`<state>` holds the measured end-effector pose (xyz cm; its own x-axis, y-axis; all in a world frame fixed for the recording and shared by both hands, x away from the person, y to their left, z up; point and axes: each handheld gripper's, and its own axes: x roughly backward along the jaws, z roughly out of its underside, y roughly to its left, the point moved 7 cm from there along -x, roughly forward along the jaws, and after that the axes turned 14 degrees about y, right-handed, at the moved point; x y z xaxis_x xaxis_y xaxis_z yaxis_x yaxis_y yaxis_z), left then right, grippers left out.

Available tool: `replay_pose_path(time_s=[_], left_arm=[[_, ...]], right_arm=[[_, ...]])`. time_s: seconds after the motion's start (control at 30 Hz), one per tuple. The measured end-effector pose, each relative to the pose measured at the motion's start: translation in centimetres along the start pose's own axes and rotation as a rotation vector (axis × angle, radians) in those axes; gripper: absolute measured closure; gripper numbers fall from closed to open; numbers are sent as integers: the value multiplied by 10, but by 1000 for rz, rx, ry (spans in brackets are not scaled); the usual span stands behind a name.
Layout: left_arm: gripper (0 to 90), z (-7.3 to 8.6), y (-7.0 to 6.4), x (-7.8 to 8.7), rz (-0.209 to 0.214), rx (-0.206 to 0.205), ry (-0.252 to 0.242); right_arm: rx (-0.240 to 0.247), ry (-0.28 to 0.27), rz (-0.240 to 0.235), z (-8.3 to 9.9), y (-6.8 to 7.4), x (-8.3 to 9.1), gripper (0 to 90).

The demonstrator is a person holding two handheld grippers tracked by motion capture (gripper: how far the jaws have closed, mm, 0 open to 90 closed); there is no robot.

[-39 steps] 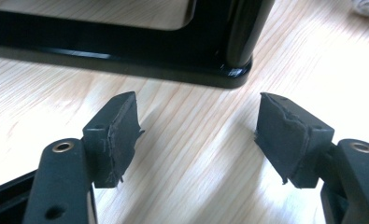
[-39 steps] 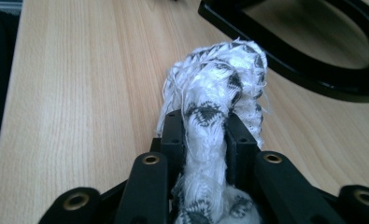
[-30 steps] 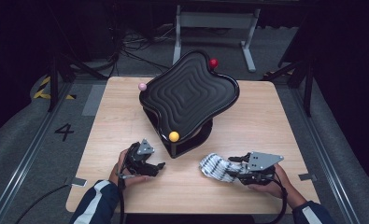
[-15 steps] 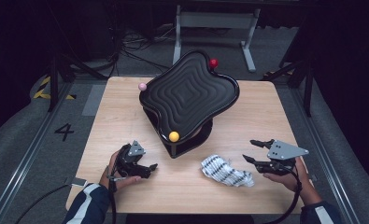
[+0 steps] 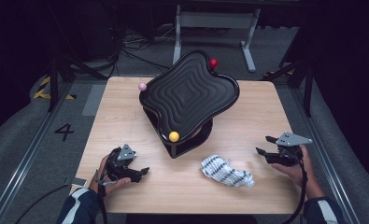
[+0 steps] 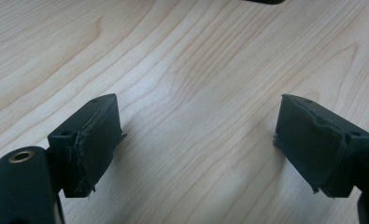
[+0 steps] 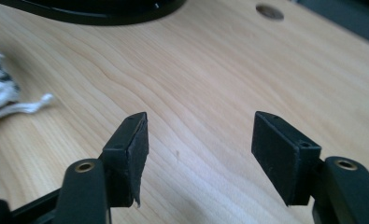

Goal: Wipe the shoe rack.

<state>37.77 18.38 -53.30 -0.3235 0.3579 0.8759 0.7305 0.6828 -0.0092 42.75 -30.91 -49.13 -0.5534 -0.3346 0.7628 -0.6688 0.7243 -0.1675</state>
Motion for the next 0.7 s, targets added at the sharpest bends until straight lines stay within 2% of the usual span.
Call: replay_pose_path(time_s=[0.1, 0.17, 0.23, 0.3, 0.33, 0.4, 0.53, 0.67, 0.7], left_arm=[[148, 5, 3, 3, -4, -1, 0], [149, 8, 5, 4, -1, 6, 0], [150, 9, 6, 5, -7, 10, -4], [149, 11, 8, 6, -18, 14, -4], [149, 13, 7, 7, -12, 31, 5], [149, 14, 7, 8, -14, 28, 4], [145, 14, 7, 8, -12, 27, 7], [143, 13, 7, 7, -16, 31, 2], [143, 13, 7, 7, -13, 31, 5]], right_arm=[[-44, 14, -2, 11, -6, -7, 360], [-76, 48, -10, 21, -7, -13, 333], [-117, 79, -38, 26, -7, -18, 307], [-130, 77, -48, 27, -6, -18, 306], [-137, 52, -56, 25, -6, -17, 301], [-147, 44, -62, 25, -6, -17, 287], [-166, 84, -55, 38, -3, -23, 250], [-177, 94, -33, 39, -3, -23, 204], [-186, 99, -63, 40, -3, -23, 202]])
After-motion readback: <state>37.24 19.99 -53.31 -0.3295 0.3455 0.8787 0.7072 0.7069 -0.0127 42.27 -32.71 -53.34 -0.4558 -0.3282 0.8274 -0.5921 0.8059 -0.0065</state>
